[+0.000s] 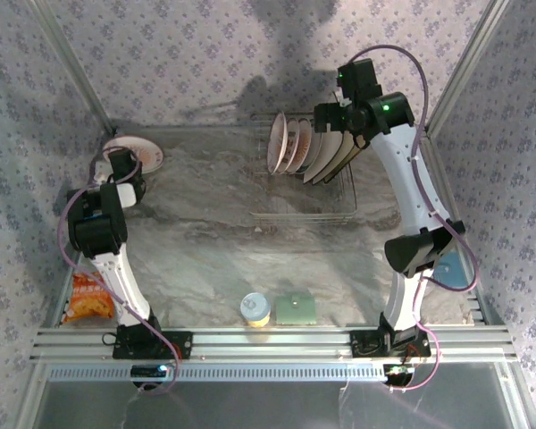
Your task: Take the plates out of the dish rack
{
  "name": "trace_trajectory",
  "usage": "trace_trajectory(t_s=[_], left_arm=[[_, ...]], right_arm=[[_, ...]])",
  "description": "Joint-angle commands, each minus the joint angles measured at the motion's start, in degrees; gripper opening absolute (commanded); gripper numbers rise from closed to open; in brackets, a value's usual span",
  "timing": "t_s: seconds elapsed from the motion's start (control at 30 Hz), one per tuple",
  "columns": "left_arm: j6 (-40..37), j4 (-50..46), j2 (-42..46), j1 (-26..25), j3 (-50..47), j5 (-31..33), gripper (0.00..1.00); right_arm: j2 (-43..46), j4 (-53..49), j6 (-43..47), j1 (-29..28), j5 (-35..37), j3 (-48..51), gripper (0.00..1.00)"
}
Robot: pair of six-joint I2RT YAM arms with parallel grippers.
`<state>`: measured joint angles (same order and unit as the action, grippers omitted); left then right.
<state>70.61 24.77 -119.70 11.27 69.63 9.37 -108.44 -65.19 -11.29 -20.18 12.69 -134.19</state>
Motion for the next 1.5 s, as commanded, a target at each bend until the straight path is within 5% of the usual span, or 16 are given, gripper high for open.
trace_trajectory(t_s=[0.0, 0.47, 0.7, 1.47], left_arm=[[1.7, 0.3, 0.8, 0.5, 2.4, 1.7, 0.00], [2.9, -1.4, 1.3, 1.1, 2.0, 2.0, 0.22], [3.0, -2.4, 1.7, 1.3, 2.3, 1.1, 0.41], [-2.5, -16.1, 1.3, -0.3, 10.1, -5.3, 0.82]], right_arm=[[-0.1, -1.4, 0.2, -0.4, 0.8, -1.6, 1.00], [-0.1, -1.5, -0.2, -0.3, -0.5, -1.4, 1.00], [0.0, -1.3, -0.6, -0.3, -1.1, -1.3, 1.00], [4.4, 4.5, -1.2, 1.1, -3.8, 8.0, 1.00]])
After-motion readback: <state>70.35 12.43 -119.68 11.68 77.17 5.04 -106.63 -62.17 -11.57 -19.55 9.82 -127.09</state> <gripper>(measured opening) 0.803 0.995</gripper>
